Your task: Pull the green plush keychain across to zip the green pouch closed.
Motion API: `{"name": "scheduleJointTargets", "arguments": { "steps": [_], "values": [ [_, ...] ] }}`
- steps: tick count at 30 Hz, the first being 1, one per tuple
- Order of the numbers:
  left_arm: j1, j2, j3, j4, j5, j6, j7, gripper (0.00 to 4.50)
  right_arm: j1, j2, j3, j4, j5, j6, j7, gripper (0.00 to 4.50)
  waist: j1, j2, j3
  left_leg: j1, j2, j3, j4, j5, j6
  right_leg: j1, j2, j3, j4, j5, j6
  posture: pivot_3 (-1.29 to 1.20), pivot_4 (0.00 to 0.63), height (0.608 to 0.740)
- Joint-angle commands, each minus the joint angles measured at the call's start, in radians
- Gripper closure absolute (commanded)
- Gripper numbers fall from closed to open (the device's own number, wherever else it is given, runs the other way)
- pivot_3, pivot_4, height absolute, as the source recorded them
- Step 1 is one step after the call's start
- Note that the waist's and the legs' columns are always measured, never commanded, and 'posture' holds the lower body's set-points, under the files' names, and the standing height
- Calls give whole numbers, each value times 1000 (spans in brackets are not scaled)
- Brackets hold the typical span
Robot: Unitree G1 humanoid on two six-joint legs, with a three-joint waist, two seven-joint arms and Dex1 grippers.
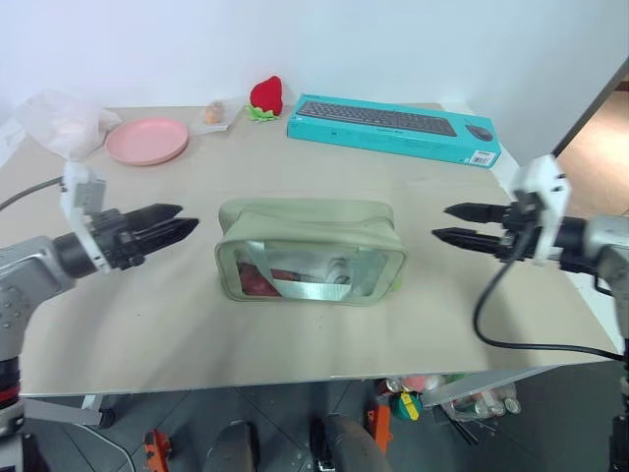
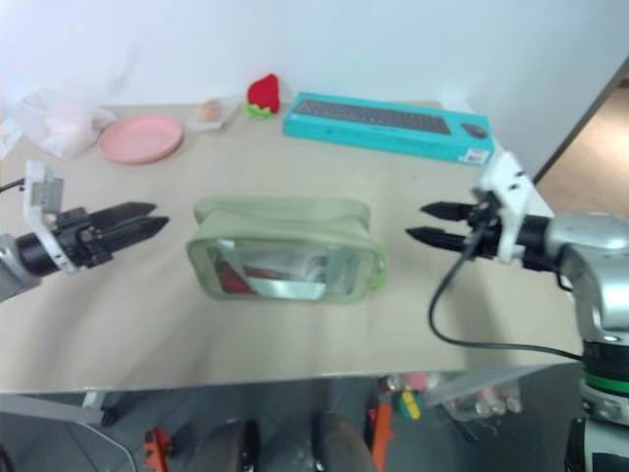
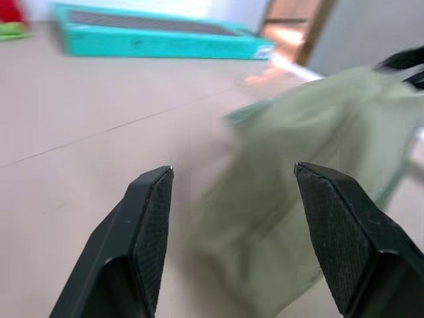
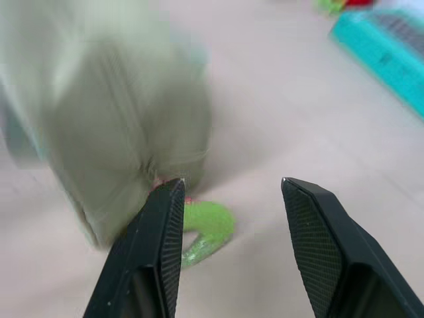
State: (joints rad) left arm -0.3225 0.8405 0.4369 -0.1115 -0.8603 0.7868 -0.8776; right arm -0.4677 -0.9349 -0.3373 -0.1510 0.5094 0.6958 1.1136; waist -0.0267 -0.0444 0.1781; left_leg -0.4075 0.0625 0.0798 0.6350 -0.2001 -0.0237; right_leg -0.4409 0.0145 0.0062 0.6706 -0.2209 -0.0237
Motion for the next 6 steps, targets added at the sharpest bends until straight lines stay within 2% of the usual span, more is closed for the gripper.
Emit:
{"name": "scheduleJointTargets", "arguments": {
  "steps": [1,3,6],
  "values": [
    [-12,15,97,70,-2,-27,28,1419,7,-8,-84,-115,116,60,-26,2137,0,0,0,0,0,-1,0,0,0,0,0,-1,0,0,0,0,150,740],
    [-6,16,114,99,1,-32,24,1419,19,-4,-88,-140,139,73,-49,2137,0,0,0,1,1,-1,0,0,0,1,1,-2,0,0,-1,0,150,740],
    [45,12,72,99,35,-37,-2,1419,67,-2,-40,-153,104,41,-75,2137,1,0,0,1,0,-1,0,0,0,1,0,-2,0,0,-1,0,150,740]
  ]
}}
